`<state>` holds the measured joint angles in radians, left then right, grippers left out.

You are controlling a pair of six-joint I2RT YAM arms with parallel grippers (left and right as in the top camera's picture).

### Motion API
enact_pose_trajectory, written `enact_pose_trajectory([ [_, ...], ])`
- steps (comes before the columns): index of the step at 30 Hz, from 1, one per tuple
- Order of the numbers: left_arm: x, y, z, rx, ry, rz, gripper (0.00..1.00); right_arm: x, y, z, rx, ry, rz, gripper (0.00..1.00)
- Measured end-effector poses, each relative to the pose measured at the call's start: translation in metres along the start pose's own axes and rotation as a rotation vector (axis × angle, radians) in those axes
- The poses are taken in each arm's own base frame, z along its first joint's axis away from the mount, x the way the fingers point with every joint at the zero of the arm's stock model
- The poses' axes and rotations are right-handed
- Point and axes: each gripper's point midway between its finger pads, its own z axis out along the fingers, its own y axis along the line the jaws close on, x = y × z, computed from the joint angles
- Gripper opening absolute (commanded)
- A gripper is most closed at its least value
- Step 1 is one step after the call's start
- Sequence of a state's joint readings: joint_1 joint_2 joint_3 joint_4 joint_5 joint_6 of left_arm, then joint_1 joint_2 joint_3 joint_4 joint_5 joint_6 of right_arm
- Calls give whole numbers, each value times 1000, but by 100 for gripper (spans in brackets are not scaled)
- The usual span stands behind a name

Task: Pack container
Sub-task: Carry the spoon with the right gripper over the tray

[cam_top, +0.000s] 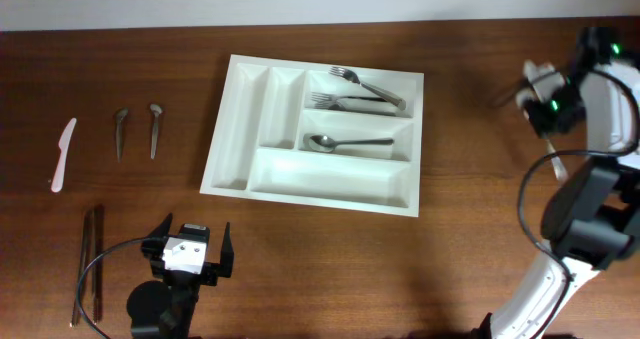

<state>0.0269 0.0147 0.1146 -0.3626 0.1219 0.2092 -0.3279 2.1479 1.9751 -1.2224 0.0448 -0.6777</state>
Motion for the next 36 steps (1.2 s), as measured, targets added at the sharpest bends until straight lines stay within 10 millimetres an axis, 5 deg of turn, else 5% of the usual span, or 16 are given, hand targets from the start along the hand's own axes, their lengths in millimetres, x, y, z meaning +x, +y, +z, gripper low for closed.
enact_pose_trajectory([
  [3, 0, 0, 0, 0, 0, 0, 99, -48, 20, -29, 50, -97, -103, 4],
  [6, 0, 0, 0, 0, 0, 0, 99, -97, 71, -52, 72, -181, -292, 4],
  [13, 0, 0, 0, 0, 0, 0, 99, -141, 194, -68, 38, -245, -671, 4],
  [17, 0, 0, 0, 0, 0, 0, 99, -149, 243, -74, -6, -290, -815, 4],
  [20, 0, 0, 0, 0, 0, 0, 99, -149, 264, -70, -65, -305, -869, 4],
  [28, 0, 0, 0, 0, 0, 0, 99, -139, 288, -22, -222, -234, -901, 4],
  [36, 0, 0, 0, 0, 0, 0, 99, -133, 297, -21, -279, -230, -903, 4],
])
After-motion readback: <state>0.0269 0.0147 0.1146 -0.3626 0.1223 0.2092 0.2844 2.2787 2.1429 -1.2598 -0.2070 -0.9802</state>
